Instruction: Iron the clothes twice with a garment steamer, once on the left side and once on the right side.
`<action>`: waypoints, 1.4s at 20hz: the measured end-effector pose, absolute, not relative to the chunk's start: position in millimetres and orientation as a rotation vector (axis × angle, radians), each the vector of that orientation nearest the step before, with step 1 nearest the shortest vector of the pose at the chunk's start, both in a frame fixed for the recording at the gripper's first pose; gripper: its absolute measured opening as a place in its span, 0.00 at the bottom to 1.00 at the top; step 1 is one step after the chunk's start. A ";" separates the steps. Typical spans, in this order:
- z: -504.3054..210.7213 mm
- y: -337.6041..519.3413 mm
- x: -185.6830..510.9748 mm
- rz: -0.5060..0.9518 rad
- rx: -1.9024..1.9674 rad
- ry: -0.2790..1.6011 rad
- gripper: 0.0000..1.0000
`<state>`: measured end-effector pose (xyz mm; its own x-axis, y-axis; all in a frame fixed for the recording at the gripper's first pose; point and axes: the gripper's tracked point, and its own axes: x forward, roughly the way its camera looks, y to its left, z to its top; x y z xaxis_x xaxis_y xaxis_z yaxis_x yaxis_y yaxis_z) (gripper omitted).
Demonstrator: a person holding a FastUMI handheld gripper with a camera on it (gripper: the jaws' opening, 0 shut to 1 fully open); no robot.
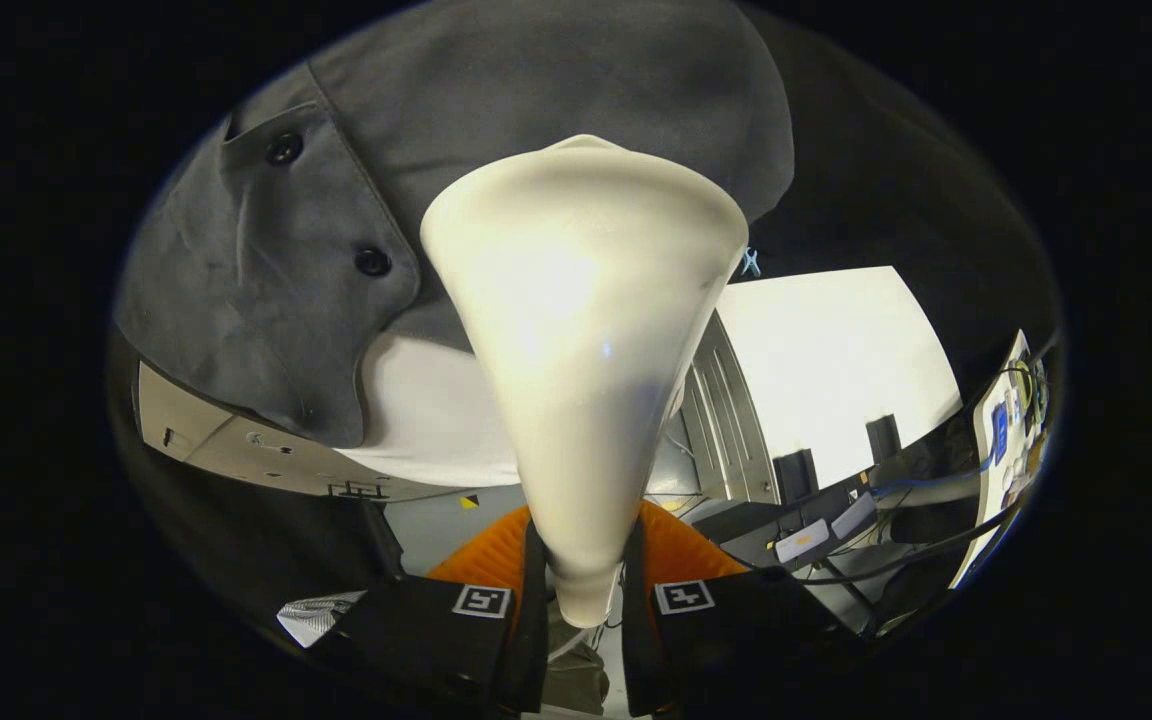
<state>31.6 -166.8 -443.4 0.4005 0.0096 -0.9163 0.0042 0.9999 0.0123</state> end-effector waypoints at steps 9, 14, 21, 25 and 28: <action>-371.5 -150.1 15.8 -0.025 0.090 1.036 0.38; -304.6 -128.8 23.0 -0.005 0.095 0.899 0.38; -214.7 -86.2 34.5 0.057 0.060 0.736 0.38; -160.0 -71.3 39.3 0.072 0.030 0.614 0.38; -123.1 -54.4 34.3 0.110 0.007 0.534 0.38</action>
